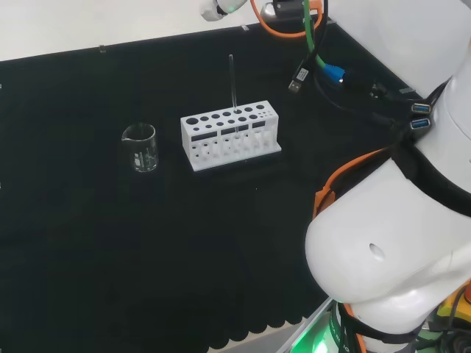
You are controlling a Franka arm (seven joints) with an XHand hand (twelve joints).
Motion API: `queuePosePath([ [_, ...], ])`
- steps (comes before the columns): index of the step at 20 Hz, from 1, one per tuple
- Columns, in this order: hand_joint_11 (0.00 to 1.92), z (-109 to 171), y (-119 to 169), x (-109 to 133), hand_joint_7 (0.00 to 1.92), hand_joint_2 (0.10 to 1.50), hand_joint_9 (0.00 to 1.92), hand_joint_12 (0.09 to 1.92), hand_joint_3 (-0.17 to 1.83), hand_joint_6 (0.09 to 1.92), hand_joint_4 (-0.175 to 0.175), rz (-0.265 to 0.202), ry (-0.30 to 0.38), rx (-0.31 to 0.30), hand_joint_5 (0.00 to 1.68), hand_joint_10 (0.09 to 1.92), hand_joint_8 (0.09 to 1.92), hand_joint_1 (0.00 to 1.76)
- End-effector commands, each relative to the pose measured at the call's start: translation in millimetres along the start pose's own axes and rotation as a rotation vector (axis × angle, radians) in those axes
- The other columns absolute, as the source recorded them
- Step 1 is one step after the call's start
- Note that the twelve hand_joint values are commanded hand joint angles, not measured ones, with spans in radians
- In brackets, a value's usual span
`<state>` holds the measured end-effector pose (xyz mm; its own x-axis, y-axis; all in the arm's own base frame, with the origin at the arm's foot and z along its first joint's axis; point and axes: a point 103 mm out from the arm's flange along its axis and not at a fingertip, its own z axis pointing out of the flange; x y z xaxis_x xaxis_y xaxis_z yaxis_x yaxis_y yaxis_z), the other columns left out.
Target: Take the glass rod from the white test tube rack.
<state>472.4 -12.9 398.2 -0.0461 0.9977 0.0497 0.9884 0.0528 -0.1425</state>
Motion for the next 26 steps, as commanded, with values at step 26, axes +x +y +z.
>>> queuePosePath([
  [26,0.1,72,41,-28,0.04,0.79,0.24,1.51,0.39,0.09,-0.038,-0.018,0.022,0.097,0.16,0.96,0.8,0.55],
])
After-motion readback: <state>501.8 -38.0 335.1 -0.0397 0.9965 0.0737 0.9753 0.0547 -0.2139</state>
